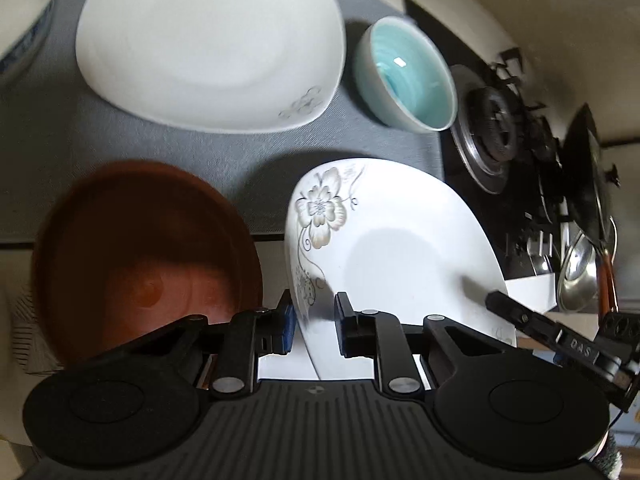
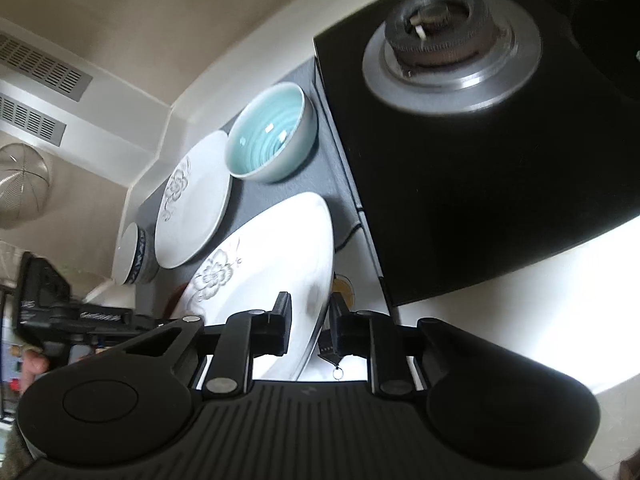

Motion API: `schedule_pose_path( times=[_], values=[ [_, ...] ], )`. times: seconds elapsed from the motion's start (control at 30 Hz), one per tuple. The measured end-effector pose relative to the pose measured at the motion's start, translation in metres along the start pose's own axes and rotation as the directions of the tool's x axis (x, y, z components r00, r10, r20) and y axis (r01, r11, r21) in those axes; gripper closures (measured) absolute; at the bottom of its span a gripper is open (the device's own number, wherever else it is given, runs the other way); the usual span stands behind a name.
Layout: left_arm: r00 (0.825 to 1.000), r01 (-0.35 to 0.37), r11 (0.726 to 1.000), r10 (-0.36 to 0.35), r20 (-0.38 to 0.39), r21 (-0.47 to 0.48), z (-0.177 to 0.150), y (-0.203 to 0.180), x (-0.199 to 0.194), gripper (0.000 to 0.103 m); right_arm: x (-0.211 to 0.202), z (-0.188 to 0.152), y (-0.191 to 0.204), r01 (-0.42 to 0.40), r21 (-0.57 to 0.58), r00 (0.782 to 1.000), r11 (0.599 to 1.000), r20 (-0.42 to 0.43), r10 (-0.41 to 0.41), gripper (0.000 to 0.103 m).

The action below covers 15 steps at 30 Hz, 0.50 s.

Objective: Organize plates and bowls
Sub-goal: 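Grasp the white floral plate rim with the left gripper and lift, then lay the floral plate onto the other white square plate, open left gripper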

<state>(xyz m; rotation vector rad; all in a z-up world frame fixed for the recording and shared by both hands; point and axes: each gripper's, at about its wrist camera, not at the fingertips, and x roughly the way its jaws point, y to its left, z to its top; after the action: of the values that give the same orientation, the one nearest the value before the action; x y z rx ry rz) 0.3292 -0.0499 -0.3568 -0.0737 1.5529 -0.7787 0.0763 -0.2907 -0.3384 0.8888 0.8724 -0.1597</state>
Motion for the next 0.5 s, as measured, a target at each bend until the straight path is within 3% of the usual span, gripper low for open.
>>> schedule_pose_path(
  times=[0.2, 0.3, 0.5],
  values=[
    [1.000, 0.015, 1.000, -0.014, 0.016, -0.021, 0.000, 0.017, -0.028, 0.082, 0.004, 0.001, 0.026, -0.021, 0.002, 0.999, 1.000, 0.034, 0.021, 0.082],
    [0.998, 0.007, 1.000, -0.007, 0.065, 0.003, -0.002, 0.023, -0.056, 0.082, 0.016, 0.002, 0.044, -0.020, -0.022, 0.999, 1.000, 0.036, 0.021, 0.082],
    [0.989, 0.018, 0.998, -0.009, 0.147, -0.064, 0.018, 0.058, -0.082, 0.082, 0.048, 0.008, 0.079, -0.027, -0.034, 0.999, 0.999, 0.016, 0.028, 0.084]
  ],
)
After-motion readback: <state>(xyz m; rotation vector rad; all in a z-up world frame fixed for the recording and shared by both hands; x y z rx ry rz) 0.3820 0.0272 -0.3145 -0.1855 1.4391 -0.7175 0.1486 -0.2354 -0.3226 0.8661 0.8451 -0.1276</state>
